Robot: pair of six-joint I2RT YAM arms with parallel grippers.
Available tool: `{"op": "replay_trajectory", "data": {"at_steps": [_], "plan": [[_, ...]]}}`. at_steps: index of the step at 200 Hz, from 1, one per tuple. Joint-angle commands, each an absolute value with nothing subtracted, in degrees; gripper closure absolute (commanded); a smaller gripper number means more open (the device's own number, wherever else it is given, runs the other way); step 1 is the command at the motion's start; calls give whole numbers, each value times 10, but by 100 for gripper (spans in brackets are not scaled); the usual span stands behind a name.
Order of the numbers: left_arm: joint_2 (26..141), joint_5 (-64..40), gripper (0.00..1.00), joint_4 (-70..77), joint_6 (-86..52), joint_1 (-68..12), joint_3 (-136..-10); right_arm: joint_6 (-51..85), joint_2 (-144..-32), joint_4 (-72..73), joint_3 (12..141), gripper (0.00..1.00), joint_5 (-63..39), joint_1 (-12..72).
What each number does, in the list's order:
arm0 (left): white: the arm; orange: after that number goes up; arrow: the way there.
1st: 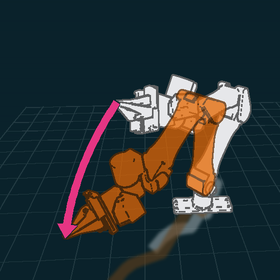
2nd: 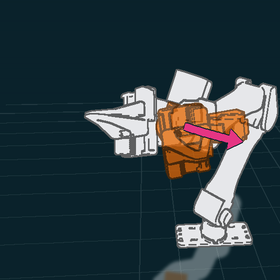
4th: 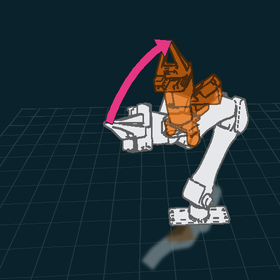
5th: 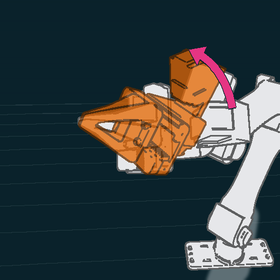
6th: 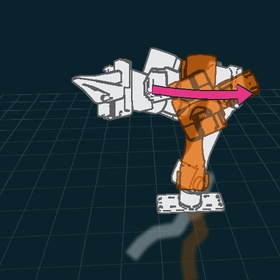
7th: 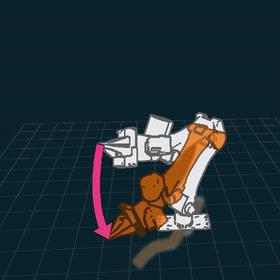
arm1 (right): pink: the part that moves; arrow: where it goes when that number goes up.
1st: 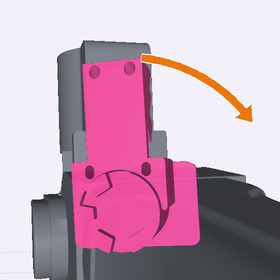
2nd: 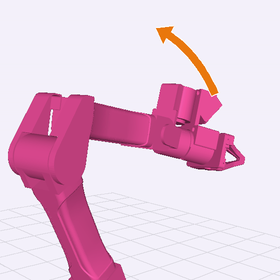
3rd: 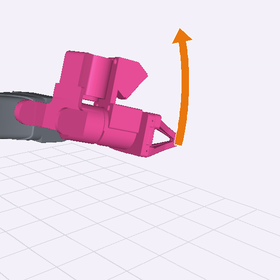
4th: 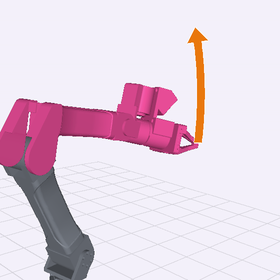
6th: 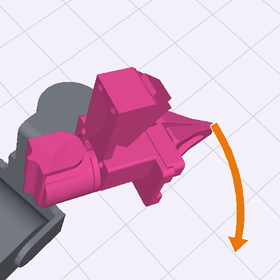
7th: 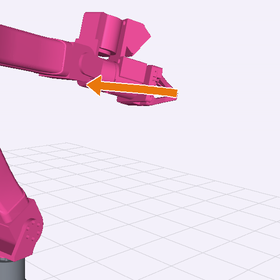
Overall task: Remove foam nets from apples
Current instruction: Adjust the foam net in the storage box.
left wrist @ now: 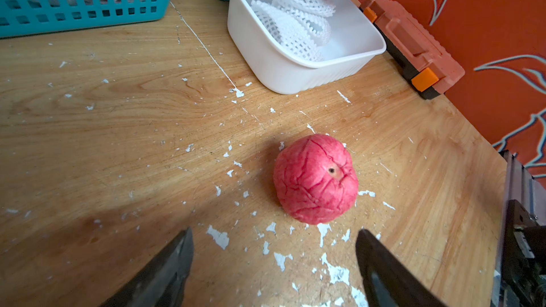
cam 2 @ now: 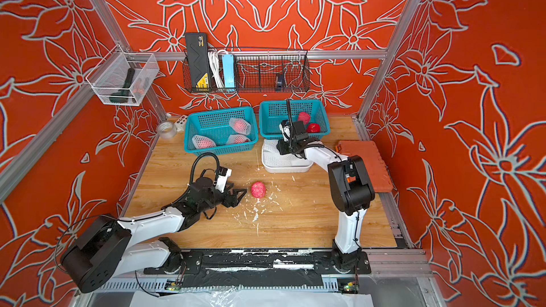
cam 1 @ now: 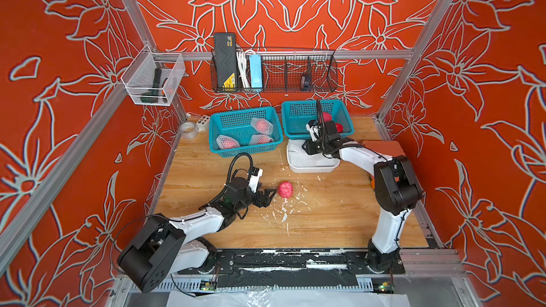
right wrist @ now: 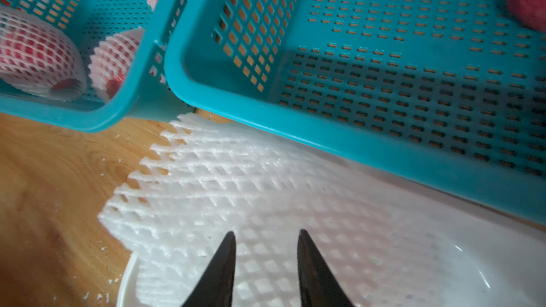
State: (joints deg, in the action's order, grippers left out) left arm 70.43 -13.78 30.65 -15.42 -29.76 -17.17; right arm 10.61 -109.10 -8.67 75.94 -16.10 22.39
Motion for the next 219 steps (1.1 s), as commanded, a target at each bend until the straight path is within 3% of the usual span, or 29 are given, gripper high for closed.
{"op": "replay_trajectory", "data": {"at_steps": [1, 153, 219], "plan": [[708, -140, 16, 317, -149, -303, -187, 85, -1120, -118, 765, 64, -136, 234], [726, -141, 16, 330, -150, -305, -182, 78, -1151, -172, 781, 63, -84, 243], [682, -130, 16, 297, -146, -306, -188, 97, -1054, -180, 784, 55, -116, 243]]}}
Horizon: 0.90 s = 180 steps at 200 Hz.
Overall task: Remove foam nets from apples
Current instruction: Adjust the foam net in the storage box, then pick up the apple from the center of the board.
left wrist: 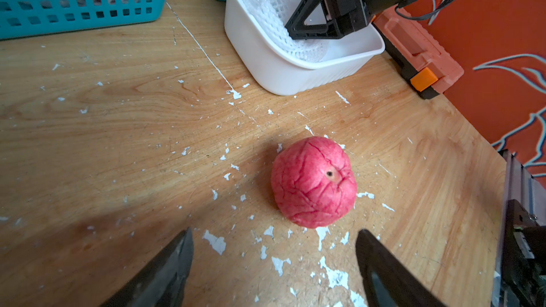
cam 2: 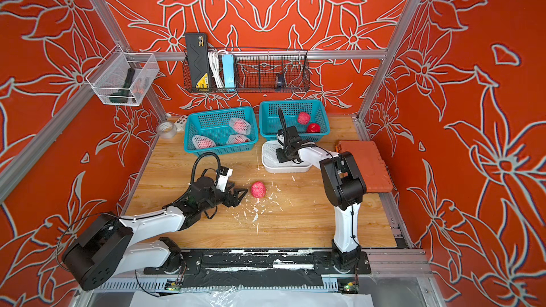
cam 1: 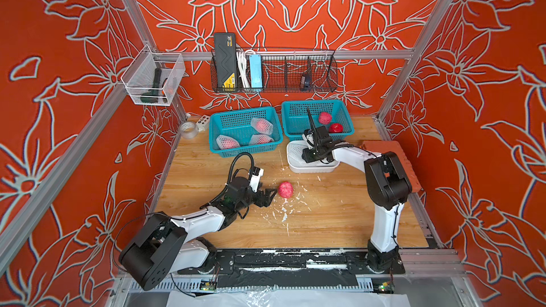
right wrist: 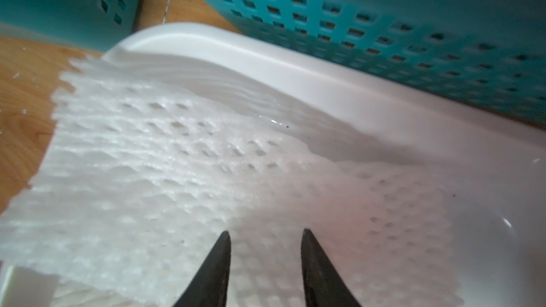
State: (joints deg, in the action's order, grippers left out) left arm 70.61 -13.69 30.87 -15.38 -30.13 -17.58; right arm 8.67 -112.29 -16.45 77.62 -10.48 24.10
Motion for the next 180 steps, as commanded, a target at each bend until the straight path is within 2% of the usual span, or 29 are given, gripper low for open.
{"op": "replay_trajectory", "data": {"at_steps": [1, 32, 69, 88, 103, 114, 140, 180], "plan": [[681, -130, 16, 297, -146, -306, -188, 97, -1052, -180, 783, 55, -116, 243], [647, -128, 15, 281, -147, -306, -188, 104, -989, -189, 772, 45, -128, 243], [597, -137, 10, 221, -157, -306, -197, 129, -904, -189, 719, 42, -146, 252], [572, -134, 8, 162, -169, -306, -205, 138, -853, -164, 657, 36, -167, 291], [535, -138, 2, 129, -176, -306, -201, 133, -825, -160, 614, 33, -145, 339], [516, -145, 2, 121, -183, -306, -190, 145, -810, -140, 577, 28, -137, 369], [487, -147, 2, 105, -210, -305, -162, 182, -815, -105, 523, 23, -129, 415], [467, -154, 2, 111, -225, -305, -129, 157, -873, -101, 538, 18, -102, 462]]}}
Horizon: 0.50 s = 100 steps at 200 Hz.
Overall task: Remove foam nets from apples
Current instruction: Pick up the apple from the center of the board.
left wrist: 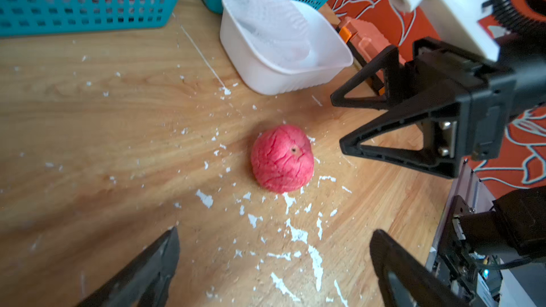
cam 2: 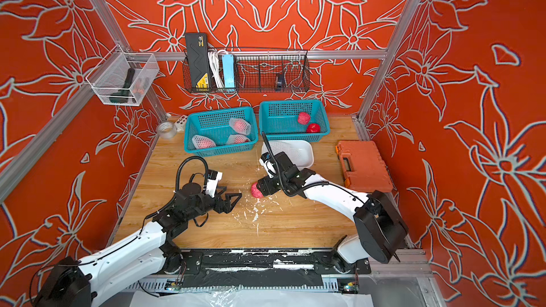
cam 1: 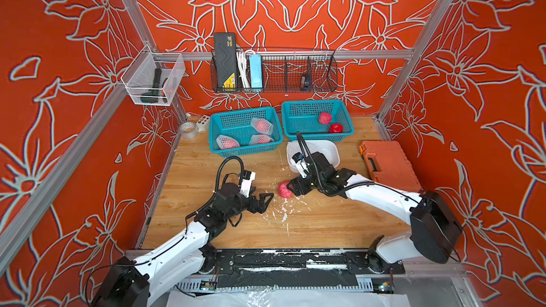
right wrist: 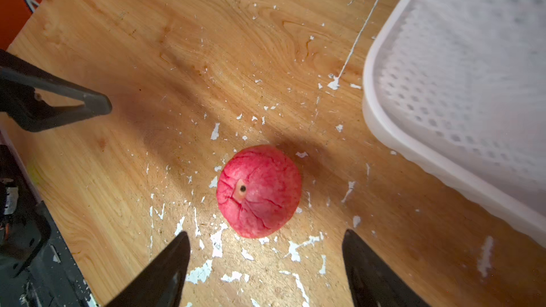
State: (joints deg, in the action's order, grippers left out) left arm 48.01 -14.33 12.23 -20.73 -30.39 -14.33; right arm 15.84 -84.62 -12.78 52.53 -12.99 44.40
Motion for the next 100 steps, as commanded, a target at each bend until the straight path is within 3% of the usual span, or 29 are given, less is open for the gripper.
{"op": "replay_trajectory", "data": {"at_steps": [1, 33, 51, 67, 82, 100], "plan": [[467, -154, 2, 111, -225, -306, -129, 157, -874, -99, 538, 18, -101, 462], [452, -148, 2, 111, -214, -306, -124, 146, -943, -110, 580, 11, -96, 477], [441, -135, 2, 114, -213, -306, -121, 132, -983, -120, 604, 13, -89, 491], [432, -127, 2, 117, -214, -306, -117, 130, -1009, -120, 617, 22, -99, 495], [426, -119, 2, 122, -220, -306, -115, 131, -1016, -122, 627, 37, -107, 496], [425, -114, 2, 137, -219, -306, -116, 127, -1010, -123, 632, 46, -98, 496]]}}
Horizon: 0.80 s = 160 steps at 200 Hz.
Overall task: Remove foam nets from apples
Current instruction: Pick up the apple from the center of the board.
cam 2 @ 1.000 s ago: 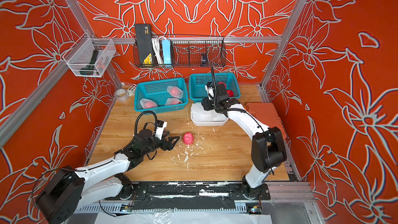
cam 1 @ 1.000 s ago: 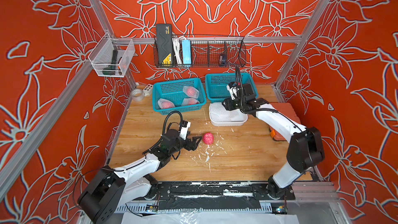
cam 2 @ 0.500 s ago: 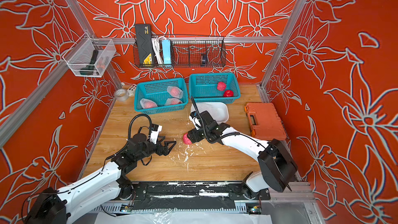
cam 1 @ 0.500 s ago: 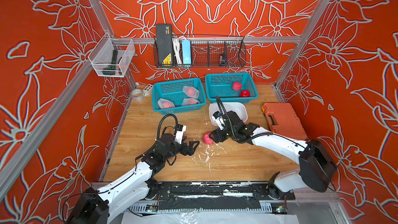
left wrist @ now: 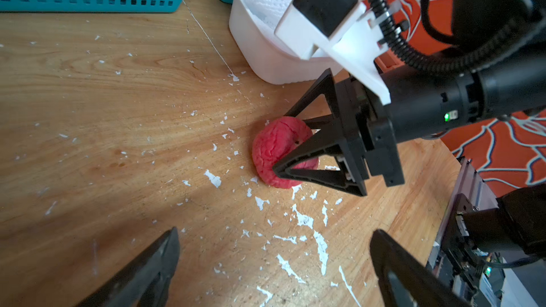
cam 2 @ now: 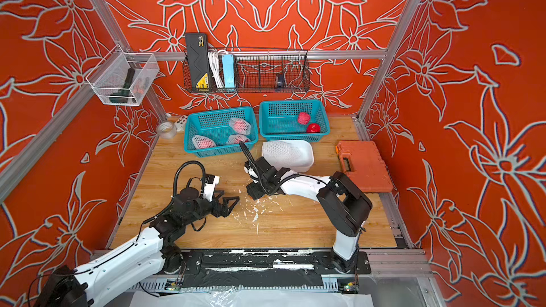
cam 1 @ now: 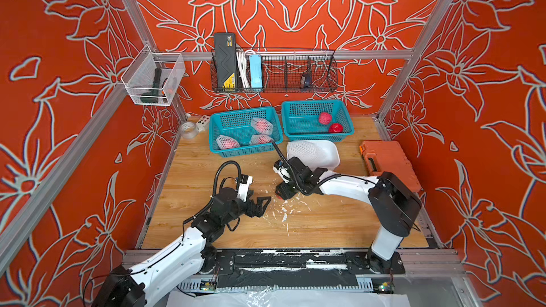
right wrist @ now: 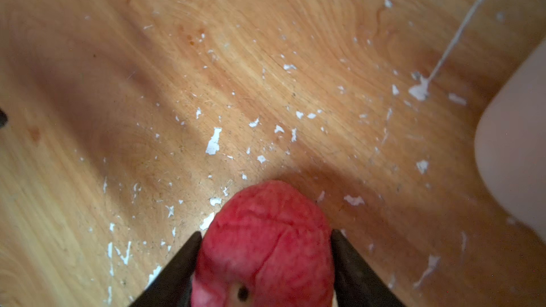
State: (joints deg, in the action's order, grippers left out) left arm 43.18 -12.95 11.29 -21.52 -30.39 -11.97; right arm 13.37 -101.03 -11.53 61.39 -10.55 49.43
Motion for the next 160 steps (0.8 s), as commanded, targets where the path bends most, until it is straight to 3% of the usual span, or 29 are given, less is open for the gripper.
{"op": "replay_trajectory", "data": {"at_steps": [1, 9, 23, 35, 82, 124, 160], "plan": [[425, -113, 2, 139, -220, -306, -116, 127, -1009, -123, 632, 46, -98, 496], [429, -109, 2, 151, -214, -306, -117, 122, -1007, -126, 634, 48, -92, 495], [439, -87, 2, 152, -202, -305, -134, 114, -1005, -134, 642, 43, -91, 495], [448, -74, 2, 161, -192, -304, -148, 110, -1001, -136, 642, 49, -90, 495], [500, -60, 2, 240, -167, -304, -209, 117, -933, -102, 675, 57, -94, 452], [632, -83, 2, 294, -148, -304, -347, 144, -949, -112, 785, 60, -108, 330], [762, -121, 2, 231, -115, -307, -501, 145, -1004, -124, 855, 62, -74, 213]]}}
